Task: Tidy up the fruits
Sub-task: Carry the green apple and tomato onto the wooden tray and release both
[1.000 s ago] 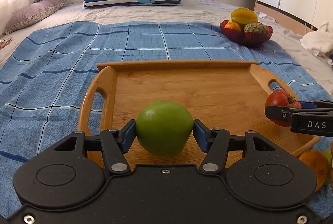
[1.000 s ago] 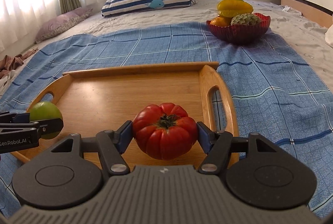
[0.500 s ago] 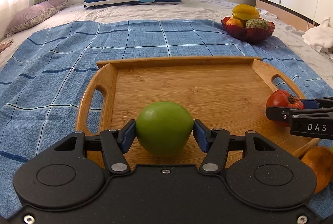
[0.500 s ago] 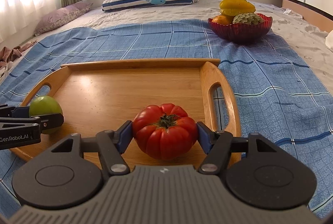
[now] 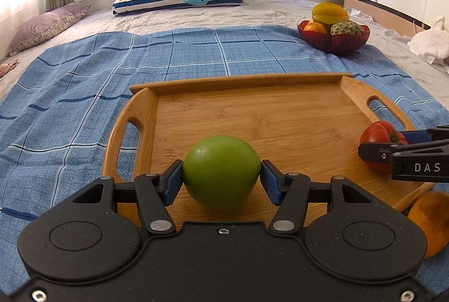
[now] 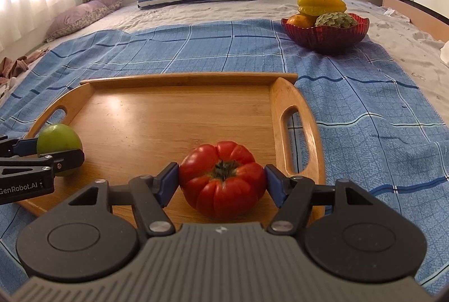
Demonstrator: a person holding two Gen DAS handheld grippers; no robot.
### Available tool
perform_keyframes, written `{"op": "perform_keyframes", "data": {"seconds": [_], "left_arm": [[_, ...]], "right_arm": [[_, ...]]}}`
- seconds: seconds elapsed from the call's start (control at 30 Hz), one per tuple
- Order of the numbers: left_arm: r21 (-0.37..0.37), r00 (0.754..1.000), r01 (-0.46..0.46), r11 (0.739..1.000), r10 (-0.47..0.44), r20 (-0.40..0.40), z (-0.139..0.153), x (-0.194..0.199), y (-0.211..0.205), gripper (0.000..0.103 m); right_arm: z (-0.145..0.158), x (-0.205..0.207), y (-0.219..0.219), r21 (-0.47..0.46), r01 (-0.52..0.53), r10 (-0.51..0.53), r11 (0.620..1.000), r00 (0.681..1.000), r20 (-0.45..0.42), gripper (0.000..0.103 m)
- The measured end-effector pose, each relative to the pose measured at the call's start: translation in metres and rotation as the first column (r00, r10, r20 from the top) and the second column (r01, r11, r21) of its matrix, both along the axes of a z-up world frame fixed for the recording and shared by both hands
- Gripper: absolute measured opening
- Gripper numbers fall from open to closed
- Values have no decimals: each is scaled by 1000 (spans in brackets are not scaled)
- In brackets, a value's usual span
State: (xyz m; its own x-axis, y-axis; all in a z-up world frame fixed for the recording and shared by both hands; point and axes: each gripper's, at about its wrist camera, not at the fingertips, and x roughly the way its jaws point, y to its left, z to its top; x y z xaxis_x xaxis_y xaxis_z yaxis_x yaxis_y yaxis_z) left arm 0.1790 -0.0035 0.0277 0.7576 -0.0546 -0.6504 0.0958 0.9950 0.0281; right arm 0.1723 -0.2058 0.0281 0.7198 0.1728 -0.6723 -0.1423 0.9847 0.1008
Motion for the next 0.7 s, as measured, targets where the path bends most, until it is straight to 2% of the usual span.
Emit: {"op": "perform_keyframes", "data": {"seconds": [0.43, 0.63, 0.7], "left_arm": [[-17, 1000, 7, 1000, -8, -23, -3, 2, -1, 58], [17, 1000, 20, 1000, -19, -14, -4, 0, -7, 59], [19, 1000, 15, 1000, -15, -10, -3, -1, -6, 67]], "right_arm": [[0, 1, -3, 14, -4, 4, 1000, 1000, -16, 71], [2, 0, -4, 11, -13, 13, 1000, 1000, -10, 81], [3, -1, -4, 15, -18, 18, 1000, 1000, -4, 88]]}}
